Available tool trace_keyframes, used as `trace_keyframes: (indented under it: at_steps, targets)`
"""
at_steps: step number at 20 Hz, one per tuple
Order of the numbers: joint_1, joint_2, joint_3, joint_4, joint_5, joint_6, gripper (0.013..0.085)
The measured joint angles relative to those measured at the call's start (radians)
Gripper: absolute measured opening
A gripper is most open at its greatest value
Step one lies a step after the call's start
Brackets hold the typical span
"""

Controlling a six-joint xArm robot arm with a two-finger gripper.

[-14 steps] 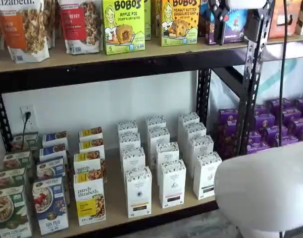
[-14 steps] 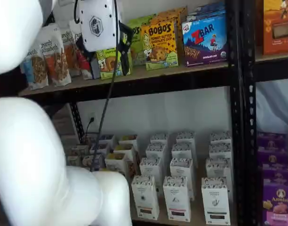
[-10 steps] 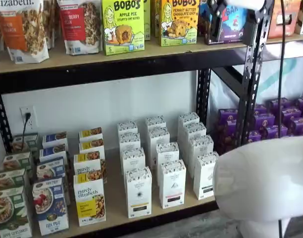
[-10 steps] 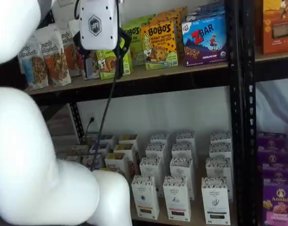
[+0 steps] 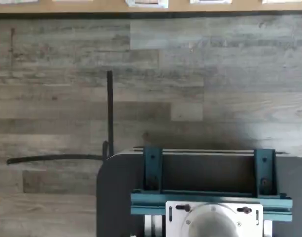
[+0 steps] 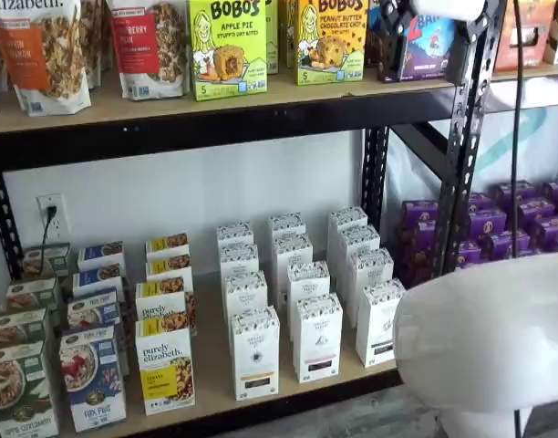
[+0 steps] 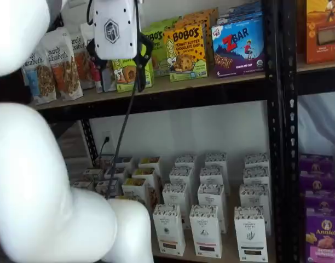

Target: Pick up the white box with a yellow strip in the middle, on the bottom shelf, the fourth box from the left

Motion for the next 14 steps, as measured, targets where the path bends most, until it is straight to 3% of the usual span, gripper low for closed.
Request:
trace_keyframes:
  at_steps: [7, 11, 14]
  targets:
    - [0.045, -0.004, 0.044, -0.033, -0.063, 0.025, 0.0850]
    - [0.101, -0.012, 0.087, -0.090, -0.119, 0.056, 0.0850]
    - [0.088, -0.021, 0.125, -0.075, -0.163, 0.048, 0.0850]
